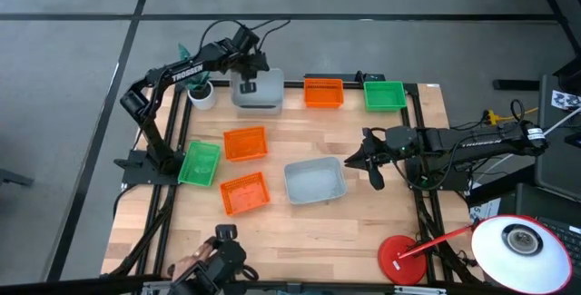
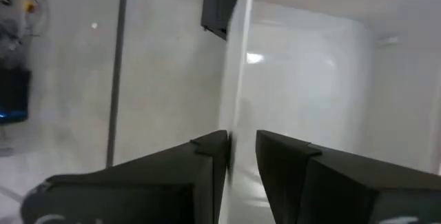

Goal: Stack baskets by color
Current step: Stack the middle gray bin on the top gray bin

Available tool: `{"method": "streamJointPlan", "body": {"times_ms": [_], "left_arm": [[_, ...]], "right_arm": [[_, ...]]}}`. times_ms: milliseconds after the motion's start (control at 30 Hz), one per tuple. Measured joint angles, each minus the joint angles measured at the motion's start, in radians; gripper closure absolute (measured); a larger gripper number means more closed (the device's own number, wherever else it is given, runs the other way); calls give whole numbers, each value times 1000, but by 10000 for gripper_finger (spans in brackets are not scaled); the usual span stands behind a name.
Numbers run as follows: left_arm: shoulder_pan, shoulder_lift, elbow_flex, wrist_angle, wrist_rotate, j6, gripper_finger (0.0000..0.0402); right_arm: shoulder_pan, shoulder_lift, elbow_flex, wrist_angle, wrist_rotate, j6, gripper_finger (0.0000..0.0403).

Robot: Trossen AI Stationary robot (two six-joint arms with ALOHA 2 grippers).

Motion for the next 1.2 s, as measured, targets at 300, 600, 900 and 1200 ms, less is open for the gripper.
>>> {"method": "streamJointPlan", "body": {"times_ms": [300,600,900,1200], "left_arm": [[1,2,0,-5,-4,-5,339],[34,4,41,-12,-33,3,399],[48,4,135,-166,103,-20,401],[69,5,63,-194,159,-50,401]], "right_arm": [[0,0,0,-6,0,-1,350],[0,0,0,-7,0,-1,350],[0,0,0,-8,1,-1,350],[0,0,0,-14,1,-1,350]]}}
